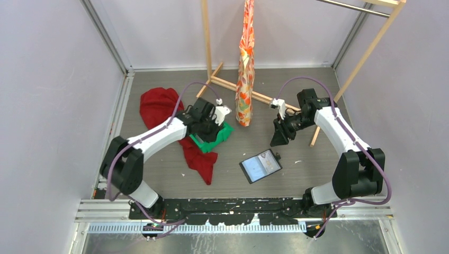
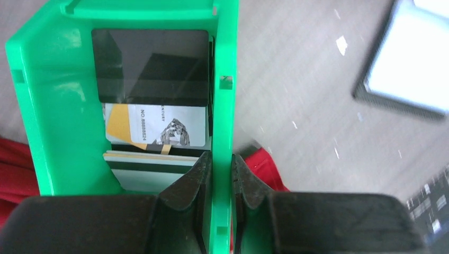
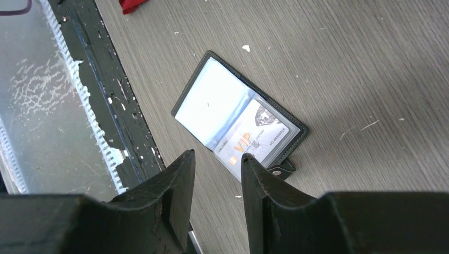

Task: Put the credit cards into the card holder
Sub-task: Move the storage box to the center of the board.

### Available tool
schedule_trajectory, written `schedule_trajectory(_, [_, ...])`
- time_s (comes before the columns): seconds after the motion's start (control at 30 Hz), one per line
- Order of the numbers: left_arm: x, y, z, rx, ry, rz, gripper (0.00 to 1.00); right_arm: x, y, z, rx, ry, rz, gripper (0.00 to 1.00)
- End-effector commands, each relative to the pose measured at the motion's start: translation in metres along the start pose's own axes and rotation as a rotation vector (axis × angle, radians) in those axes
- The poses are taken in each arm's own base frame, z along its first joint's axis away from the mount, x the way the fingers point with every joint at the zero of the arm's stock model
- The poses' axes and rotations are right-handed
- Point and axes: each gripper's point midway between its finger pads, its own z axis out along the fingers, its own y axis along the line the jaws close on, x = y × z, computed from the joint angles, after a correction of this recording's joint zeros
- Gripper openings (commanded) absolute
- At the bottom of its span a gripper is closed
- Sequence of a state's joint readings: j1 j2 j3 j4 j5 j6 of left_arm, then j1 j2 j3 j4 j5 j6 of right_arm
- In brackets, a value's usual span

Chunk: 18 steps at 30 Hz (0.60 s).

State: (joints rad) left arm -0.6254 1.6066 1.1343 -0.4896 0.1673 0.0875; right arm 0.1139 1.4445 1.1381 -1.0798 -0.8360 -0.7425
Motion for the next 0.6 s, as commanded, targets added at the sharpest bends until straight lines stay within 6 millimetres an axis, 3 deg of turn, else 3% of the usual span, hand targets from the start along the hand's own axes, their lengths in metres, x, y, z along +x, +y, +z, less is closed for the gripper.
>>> schedule_trajectory(0.0, [0.045,-0.04,-0.044,0.21,0.064,0.162,0.08,-0.007,0.005,-0.004,-0.014,-0.027,-0.018,0.43])
schedule_trajectory(0.2, [0.084,-0.066,-0.064,0.283,0.007,0.458,0.13,-0.005,0.005,-0.002,-0.033,-0.02,-0.012,0.43])
schedule_trajectory(0.4, [0.1,-0.061,-0.056,0.264,0.072,0.629,0.17,0.002,0.002,0.0,-0.036,0.002,-0.007,0.43])
schedule_trajectory(0.47, [0.099,-0.057,-0.052,0.245,0.097,0.674,0.19,0.005,0.0,0.0,-0.034,0.01,-0.003,0.43])
schedule_trajectory(0.57, [0.077,-0.05,-0.053,0.168,0.037,0.646,0.27,0.007,-0.002,-0.003,-0.035,0.0,0.004,0.42])
